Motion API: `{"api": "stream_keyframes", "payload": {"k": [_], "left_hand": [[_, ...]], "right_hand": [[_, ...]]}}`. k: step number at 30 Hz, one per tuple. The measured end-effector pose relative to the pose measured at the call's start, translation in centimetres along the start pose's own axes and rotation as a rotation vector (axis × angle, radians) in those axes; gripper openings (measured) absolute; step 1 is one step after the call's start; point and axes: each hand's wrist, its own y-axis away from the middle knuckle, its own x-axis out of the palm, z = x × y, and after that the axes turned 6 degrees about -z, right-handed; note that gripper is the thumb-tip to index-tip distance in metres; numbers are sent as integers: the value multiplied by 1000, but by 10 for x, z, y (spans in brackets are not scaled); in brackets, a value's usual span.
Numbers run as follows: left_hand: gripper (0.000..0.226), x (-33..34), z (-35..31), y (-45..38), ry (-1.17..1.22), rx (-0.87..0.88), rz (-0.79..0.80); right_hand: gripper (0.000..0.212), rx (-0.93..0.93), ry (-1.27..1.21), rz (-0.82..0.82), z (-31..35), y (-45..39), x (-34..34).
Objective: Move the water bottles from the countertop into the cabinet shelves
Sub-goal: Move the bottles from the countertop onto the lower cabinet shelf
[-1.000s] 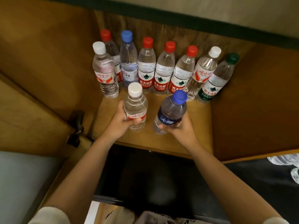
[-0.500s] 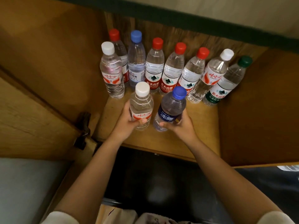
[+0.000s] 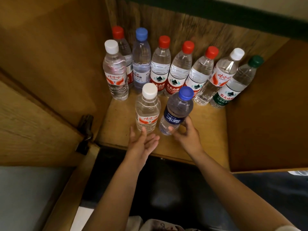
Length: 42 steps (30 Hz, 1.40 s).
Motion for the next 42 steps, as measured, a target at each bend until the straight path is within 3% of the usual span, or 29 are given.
{"api": "stream_keyframes", "payload": {"k": [3,9,15,24,42], "left_hand": [[56,7,-3,-8,223,-13,-36],[20,21,-23,-26,238,-6,-32],[40,36,-56,-47,173,7,-37],[52,51,-91,-67,225,-49,-78],[57,57,-100,-65,238,-62,-80]], "right_hand": [[61,-2,22,-39,-1,-5,6],[57,-14,7,-36,11,-23,20],[64,53,-32,-10,28,-56,39],[54,120,43,-14,40,-97,61],[55,200,47,-28,43,-101,63]]}}
